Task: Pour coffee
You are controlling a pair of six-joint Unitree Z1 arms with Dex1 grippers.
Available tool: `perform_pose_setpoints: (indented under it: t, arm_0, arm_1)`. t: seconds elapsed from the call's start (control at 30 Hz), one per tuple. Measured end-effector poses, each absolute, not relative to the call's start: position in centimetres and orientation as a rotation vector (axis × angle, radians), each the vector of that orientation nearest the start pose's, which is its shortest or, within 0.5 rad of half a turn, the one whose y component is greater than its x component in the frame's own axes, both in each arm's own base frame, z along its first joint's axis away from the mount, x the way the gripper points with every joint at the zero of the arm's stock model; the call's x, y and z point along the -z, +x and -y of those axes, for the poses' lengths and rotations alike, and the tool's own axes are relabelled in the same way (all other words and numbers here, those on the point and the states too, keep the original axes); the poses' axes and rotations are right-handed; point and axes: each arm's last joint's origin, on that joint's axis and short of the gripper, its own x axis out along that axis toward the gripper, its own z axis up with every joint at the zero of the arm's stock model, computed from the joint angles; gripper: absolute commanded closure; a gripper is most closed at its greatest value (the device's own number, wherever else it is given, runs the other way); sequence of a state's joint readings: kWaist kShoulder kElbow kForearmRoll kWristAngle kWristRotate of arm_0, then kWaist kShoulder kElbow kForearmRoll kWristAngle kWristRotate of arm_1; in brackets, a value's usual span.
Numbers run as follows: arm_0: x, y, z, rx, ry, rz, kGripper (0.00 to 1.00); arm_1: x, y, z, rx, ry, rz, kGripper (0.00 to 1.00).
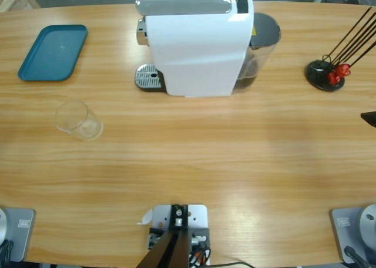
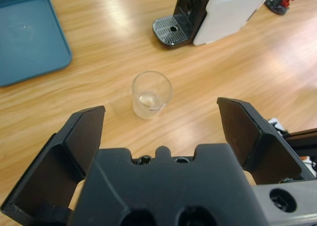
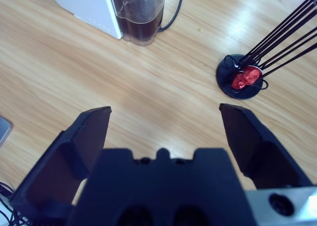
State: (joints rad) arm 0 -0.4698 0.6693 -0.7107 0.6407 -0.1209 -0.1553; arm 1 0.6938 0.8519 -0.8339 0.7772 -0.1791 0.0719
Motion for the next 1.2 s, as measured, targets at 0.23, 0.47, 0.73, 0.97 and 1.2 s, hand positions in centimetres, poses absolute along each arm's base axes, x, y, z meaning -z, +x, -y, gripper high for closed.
perform_pose_setpoints:
  t: [0.23, 0.47, 0.73, 0.97, 1.2]
  arm_0:
    - [-32.0, 3.2, 2.3, 0.524, -0.041, -0.641, 0.009]
    - [-32.0, 3.2, 2.3, 0.525, -0.042, -0.635, 0.185]
    - [-38.2, 7.0, 4.0, 0.493, -0.078, -0.537, 0.17]
    - [-41.4, 16.4, 9.2, 0.516, -0.24, -0.694, 0.156]
    - [-42.4, 24.0, 14.0, 0.606, -0.47, -0.821, 0.004]
  arm_1:
    - [-33.5, 6.0, -3.9, -0.46, -0.272, -0.744, 0.0]
    - [-33.5, 6.0, -3.9, -0.46, -0.272, -0.744, 0.0]
    - [-33.5, 6.0, -3.9, -0.46, -0.272, -0.743, 0.0]
    - [-33.7, 5.6, -3.5, -0.462, -0.26, -0.719, 0.0]
    - [-33.8, 5.3, -3.3, -0.464, -0.255, -0.708, 0.0]
